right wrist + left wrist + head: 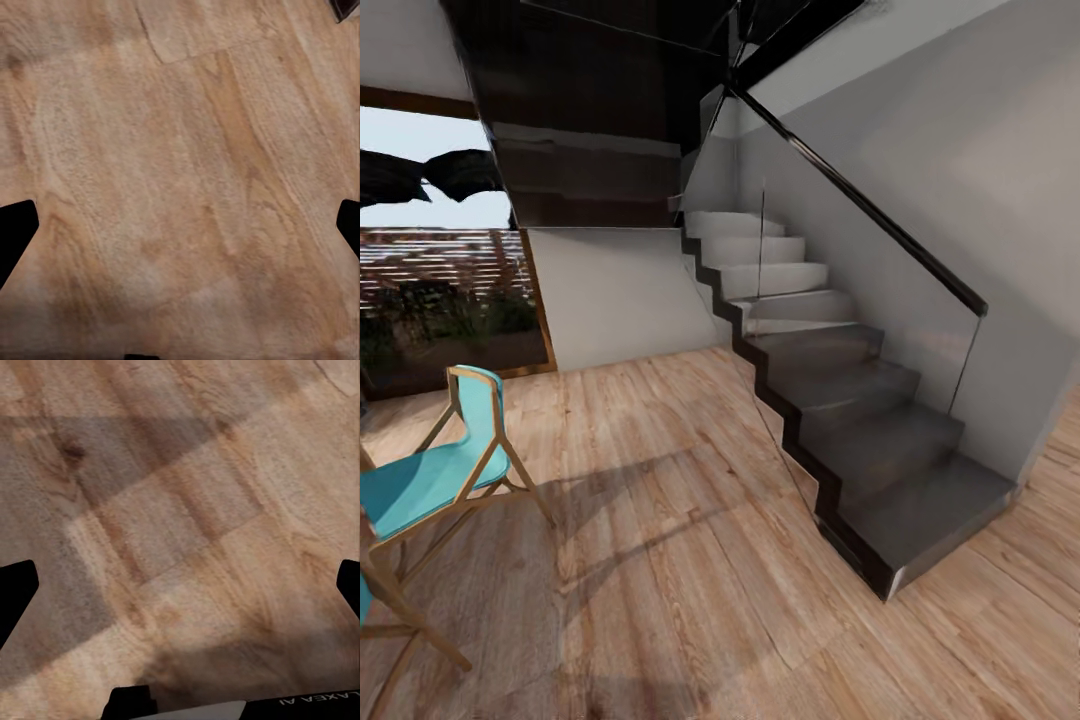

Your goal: Pick up the poster from the kitchen countertop and hang it on one of the wall nails in the kitchen.

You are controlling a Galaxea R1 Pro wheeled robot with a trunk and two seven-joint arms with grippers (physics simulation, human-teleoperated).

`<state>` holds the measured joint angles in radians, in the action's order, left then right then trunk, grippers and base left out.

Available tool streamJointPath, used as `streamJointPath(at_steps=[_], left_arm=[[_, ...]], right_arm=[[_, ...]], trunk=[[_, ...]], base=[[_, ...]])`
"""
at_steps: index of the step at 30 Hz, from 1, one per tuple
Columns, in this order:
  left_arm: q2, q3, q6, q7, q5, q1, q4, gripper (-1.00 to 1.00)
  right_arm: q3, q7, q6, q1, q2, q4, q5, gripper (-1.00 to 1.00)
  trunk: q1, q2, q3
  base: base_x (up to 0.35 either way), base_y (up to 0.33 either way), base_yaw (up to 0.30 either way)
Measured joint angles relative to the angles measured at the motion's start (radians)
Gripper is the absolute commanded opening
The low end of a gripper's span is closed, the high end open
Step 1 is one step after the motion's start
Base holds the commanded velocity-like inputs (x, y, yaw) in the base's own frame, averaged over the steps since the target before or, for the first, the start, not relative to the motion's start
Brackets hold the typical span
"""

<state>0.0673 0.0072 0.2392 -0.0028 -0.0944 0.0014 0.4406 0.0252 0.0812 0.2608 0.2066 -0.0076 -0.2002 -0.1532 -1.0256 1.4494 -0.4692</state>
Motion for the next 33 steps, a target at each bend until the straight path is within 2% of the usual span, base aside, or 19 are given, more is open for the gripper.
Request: streamJointPath(at_steps=[8,13,24,33], left_arm=[[0.000,0.000,0.000,0.000,0.000,0.000,0.000,1.00],[0.000,-0.002,0.000,0.000,0.000,0.000,0.000,1.00],[0.001,-0.002,0.000,0.000,0.000,0.000,0.000,1.00],[0.001,-0.001,0.001,0.000,0.000,0.000,0.000,1.00]], right_arm=[[0.000,0.000,0.000,0.000,0.000,0.000,0.000,1.00],[0.000,0.001,0.000,0.000,0.000,0.000,0.000,1.00],[-0.001,0.001,0.000,0.000,0.000,0.000,0.002,1.00],[-0.002,0.002,0.000,0.000,0.000,-0.001,0.003,1.00]], trunk=[[0.000,0.000,0.000],[0.001,0.000,0.000],[0.001,0.000,0.000],[0.001,0.000,0.000]], base=[[-0.269,0.000,0.146],[-0.029,-0.073,0.273],[-0.002,-0.286,0.117],[-0.002,-0.059,0.268]])
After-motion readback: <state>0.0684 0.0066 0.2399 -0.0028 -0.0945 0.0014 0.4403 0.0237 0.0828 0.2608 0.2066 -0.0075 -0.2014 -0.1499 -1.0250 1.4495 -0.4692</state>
